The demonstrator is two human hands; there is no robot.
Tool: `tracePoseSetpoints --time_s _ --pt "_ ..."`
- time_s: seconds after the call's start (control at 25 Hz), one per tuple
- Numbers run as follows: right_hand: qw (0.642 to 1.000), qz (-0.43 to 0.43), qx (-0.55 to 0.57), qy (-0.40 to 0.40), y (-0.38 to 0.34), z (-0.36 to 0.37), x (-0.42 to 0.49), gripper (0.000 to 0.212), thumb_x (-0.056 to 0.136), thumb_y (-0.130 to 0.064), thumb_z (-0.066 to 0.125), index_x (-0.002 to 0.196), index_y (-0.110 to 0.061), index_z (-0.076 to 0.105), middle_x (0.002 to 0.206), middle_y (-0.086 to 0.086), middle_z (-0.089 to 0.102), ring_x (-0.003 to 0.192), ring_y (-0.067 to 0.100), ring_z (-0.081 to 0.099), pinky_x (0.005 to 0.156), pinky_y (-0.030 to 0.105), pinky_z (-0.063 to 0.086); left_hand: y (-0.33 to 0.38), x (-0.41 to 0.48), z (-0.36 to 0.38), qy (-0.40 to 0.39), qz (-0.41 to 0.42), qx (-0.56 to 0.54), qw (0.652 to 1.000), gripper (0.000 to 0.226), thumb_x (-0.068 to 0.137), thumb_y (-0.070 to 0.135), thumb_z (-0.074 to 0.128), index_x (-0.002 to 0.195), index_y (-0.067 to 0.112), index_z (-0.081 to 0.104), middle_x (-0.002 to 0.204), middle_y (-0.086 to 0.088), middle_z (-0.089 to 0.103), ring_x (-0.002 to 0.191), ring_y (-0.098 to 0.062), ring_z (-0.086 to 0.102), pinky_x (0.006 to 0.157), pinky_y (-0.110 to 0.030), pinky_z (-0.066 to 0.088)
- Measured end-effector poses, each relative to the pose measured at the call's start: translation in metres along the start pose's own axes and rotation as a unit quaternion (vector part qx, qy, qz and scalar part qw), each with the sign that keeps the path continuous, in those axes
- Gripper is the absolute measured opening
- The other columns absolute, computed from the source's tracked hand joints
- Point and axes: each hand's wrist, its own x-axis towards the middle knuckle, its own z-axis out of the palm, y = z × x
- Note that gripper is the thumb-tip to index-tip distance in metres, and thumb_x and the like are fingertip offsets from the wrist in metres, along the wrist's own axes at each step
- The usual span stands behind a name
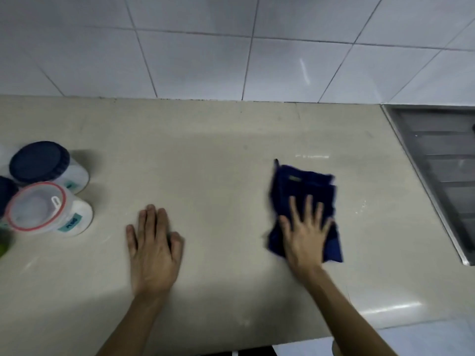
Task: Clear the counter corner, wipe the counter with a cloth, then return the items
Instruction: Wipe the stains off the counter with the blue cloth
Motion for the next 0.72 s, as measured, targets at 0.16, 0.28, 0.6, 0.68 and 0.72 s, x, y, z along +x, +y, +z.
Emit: tracePoseSetpoints --time_s 0.16,0.28,0.6,0.68,0.72 --pt "0.976 -0.215 -0.021 -0.017 -0.068 0.018 -0.033 0.058 0.096 -0.054 0.022 0.148 -0.03 0.026 0.158 0.007 0.021 0.146 0.032 0.014 0.116 0.055 0.01 -0.001 0.0 -0.001 -0.01 0.002 -0.014 1.0 0.061 0.092 0.034 0.024 0.147 0.007 0.031 0.157 -0.014 0.025 0.147 -0.025 0.017 0.12 -0.05 0.009" --pt "0.973 -0.23 0.015 -0.005 -0.029 0.011 -0.013 0.055 0.096 -0.053 0.023 0.147 -0.032 0.029 0.158 0.002 0.023 0.147 0.024 0.015 0.118 0.046 0.009 -0.002 0.0 0.002 0.001 0.002 -0.022 1.0 0.061 0.092 0.034 0.025 0.146 0.007 0.033 0.156 -0.015 0.027 0.147 -0.026 0.019 0.12 -0.05 0.009" --pt "0.976 0.216 0.016 0.018 0.139 -0.029 0.055 0.063 0.094 -0.058 0.02 0.15 -0.031 0.015 0.161 0.01 0.01 0.147 0.033 0.005 0.115 0.06 0.004 -0.001 0.0 -0.001 0.011 -0.006 -0.048 0.999 0.061 0.09 0.034 0.031 0.143 0.006 0.037 0.155 -0.016 0.03 0.147 -0.027 0.02 0.12 -0.05 0.01" --pt "0.975 0.221 0.019 0.02 0.109 -0.025 0.052 0.061 0.095 -0.056 0.022 0.15 -0.03 0.015 0.161 0.01 0.009 0.147 0.034 0.003 0.114 0.062 0.002 0.0 0.0 -0.002 0.006 -0.01 -0.041 0.999 0.061 0.09 0.034 0.031 0.143 0.006 0.036 0.156 -0.015 0.029 0.147 -0.027 0.019 0.12 -0.051 0.009" --pt "0.98 0.196 0.018 0.021 0.084 -0.021 0.046 0.06 0.096 -0.054 0.025 0.15 -0.029 0.017 0.16 0.011 0.011 0.147 0.035 0.004 0.114 0.062 0.002 0.002 0.0 -0.001 0.005 -0.009 -0.041 0.999 0.061 0.089 0.034 0.03 0.143 0.006 0.036 0.156 -0.015 0.029 0.147 -0.027 0.019 0.12 -0.051 0.009"
